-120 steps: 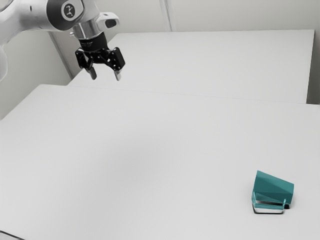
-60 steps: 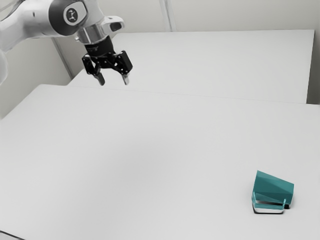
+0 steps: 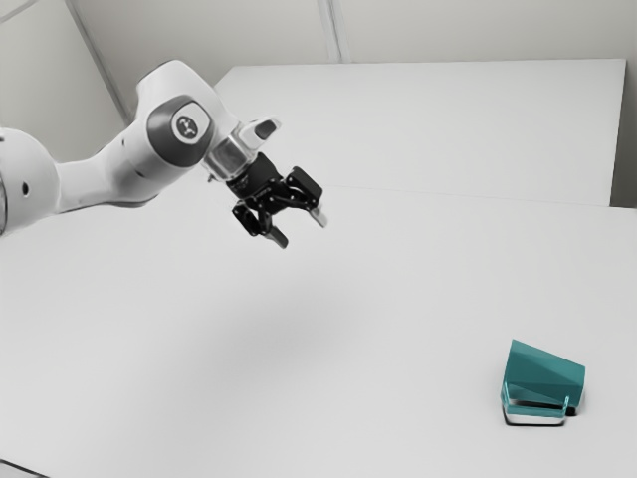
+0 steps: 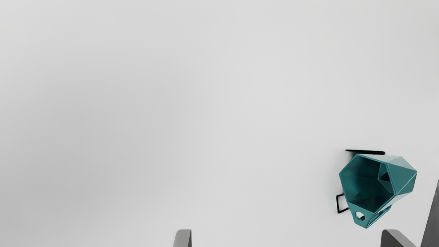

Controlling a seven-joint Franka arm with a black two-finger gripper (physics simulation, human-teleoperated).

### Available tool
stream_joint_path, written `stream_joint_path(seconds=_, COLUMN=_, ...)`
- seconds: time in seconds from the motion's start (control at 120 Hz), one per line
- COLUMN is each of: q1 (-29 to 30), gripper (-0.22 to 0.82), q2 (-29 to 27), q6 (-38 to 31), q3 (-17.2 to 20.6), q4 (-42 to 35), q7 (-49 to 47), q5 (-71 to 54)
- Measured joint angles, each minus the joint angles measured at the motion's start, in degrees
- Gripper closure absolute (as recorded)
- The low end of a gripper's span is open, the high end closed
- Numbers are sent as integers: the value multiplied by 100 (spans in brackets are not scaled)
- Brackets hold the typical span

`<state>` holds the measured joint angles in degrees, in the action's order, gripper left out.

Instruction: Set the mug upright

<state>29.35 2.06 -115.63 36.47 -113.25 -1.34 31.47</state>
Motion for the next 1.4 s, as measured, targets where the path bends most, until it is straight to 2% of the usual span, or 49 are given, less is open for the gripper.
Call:
stream_joint_path(seconds=0.067, q1=-80, gripper=0, q2=171, q6=-388, q3=225, q4=-179, q7=147, q5=296)
stream_joint_path(seconds=0.158, q1=-522, gripper=0, q2=433, q6=-830, q3=364, q4=-309, q7=324, q5=579)
stream_joint_path(seconds=0.425, q1=-1364, gripper=0, q2=1326, q6=-2151, q3=396, q4=-348, q7=704, q5=840)
stream_joint_path(seconds=0.625, q1=-1788, gripper=0, q2=1928, q6=-2834, q3=403, q4=-235, q7=895, q5=1262)
stream_joint_path(seconds=0.733, q1=-1867, gripper=0, q2=2222, q6=-3050, q3=432, q4=-158, q7=1001, q5=1520)
stream_joint_path(seconds=0.9, q1=-2071, gripper=0, q2=2368, q6=-3267, q3=454, q4=-151, q7=1276, q5=1965)
stream_joint_path(seconds=1.092, q1=-2230, gripper=0, q2=2516, q6=-3297, q3=672, q4=-153, q7=1539, q5=2155)
stream_joint_path(seconds=1.4, q1=-2616, gripper=0, q2=2965, q6=-3361, q3=667, q4=286, q7=1847, q5=2176)
